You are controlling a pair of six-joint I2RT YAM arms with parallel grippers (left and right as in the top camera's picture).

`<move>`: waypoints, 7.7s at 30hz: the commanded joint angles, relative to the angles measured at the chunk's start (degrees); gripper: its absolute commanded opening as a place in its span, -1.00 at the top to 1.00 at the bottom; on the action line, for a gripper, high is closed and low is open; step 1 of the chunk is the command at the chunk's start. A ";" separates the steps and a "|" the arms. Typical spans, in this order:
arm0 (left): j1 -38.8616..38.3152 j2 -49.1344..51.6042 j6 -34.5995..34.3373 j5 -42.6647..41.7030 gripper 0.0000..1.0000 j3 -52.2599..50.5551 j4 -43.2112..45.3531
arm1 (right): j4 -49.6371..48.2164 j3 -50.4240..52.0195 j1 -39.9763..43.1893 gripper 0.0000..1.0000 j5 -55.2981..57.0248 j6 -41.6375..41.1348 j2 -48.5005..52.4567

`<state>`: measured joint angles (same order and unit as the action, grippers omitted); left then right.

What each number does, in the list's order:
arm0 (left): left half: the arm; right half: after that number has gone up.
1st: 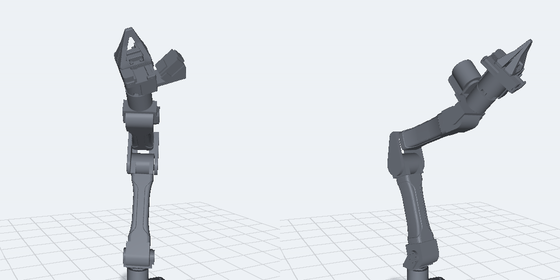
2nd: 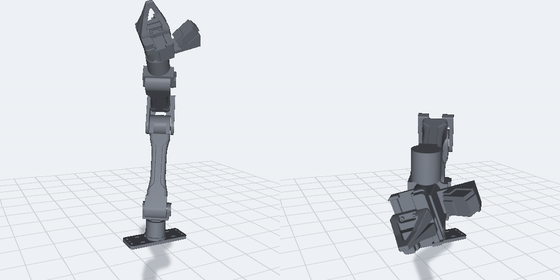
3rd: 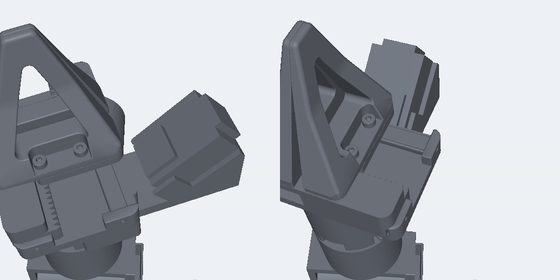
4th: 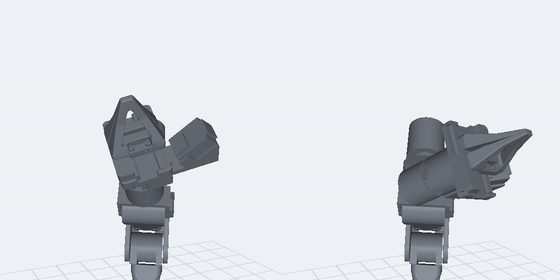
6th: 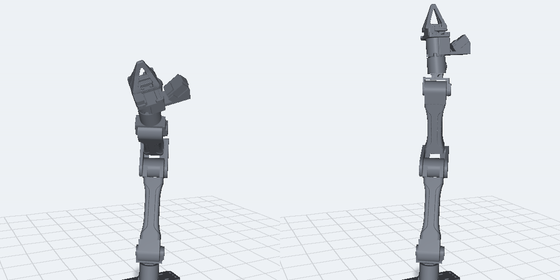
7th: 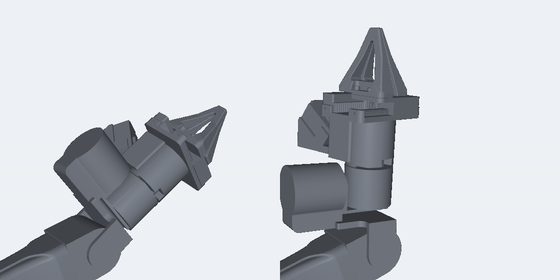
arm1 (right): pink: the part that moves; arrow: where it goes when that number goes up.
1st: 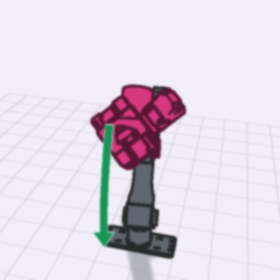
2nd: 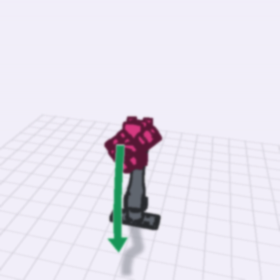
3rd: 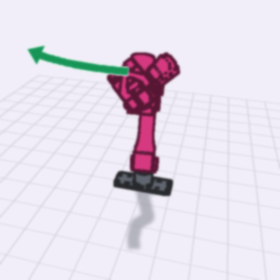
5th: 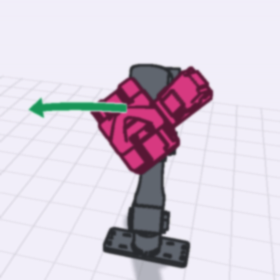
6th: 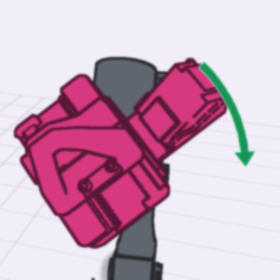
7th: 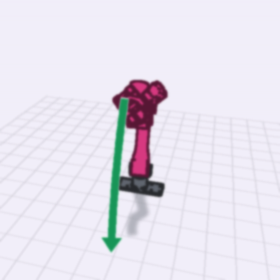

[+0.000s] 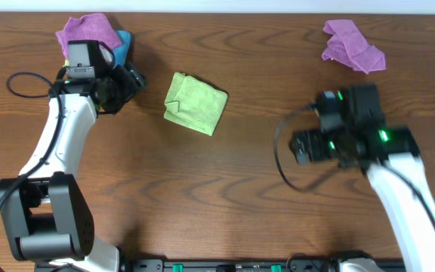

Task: Fold the cloth

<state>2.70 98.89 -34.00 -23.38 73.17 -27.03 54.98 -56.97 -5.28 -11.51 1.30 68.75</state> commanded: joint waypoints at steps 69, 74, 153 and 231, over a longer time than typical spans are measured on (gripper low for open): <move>-3.45 18.10 -3.28 8.98 0.88 32.48 -0.02 | -3.78 19.50 9.60 -0.99 13.03 -20.55 -22.25; 1.07 18.29 -3.23 11.17 0.88 32.48 3.82 | -3.78 19.50 9.60 -0.99 13.03 -20.55 -22.25; 10.19 26.86 -0.20 25.33 -0.91 32.33 2.23 | -3.78 19.50 9.60 -0.98 13.03 -20.55 -22.25; -6.75 -75.73 32.74 21.94 -0.91 -46.40 -7.98 | -3.78 19.50 9.60 -0.99 13.03 -20.55 -22.25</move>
<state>-4.82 27.27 -3.81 0.43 29.45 -34.46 51.27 -37.69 3.86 1.08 -18.48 46.50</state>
